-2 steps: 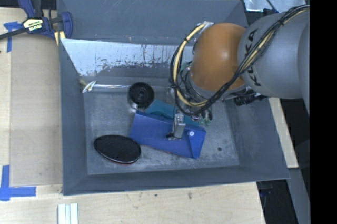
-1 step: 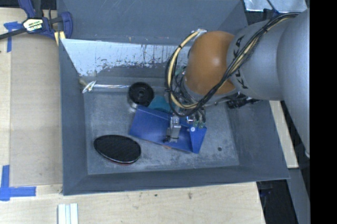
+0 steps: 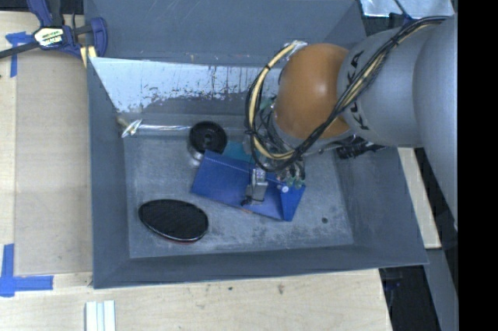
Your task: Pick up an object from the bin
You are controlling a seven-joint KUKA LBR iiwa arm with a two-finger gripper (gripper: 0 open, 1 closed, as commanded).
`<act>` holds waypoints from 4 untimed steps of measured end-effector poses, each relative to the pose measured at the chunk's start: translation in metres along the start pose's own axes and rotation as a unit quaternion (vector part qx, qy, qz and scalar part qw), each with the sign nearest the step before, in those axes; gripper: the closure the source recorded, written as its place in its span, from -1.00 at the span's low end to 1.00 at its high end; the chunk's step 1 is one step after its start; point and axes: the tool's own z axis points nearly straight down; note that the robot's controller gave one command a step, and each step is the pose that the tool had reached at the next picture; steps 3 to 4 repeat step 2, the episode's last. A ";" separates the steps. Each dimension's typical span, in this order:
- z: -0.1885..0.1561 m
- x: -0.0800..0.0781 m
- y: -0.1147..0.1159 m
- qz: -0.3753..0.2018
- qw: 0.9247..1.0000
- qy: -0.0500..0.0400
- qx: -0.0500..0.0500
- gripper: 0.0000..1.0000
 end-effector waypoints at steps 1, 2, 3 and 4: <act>0.000 0.000 0.000 0.000 1.000 0.000 0.000 1.00; -0.036 -0.012 0.016 0.010 1.000 0.010 0.003 1.00; -0.036 -0.012 0.016 0.010 1.000 0.010 0.003 1.00; -0.036 -0.012 0.016 0.010 1.000 0.010 0.003 1.00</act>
Offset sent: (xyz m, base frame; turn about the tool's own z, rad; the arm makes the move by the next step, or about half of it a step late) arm 0.0349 0.0328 0.0832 0.0429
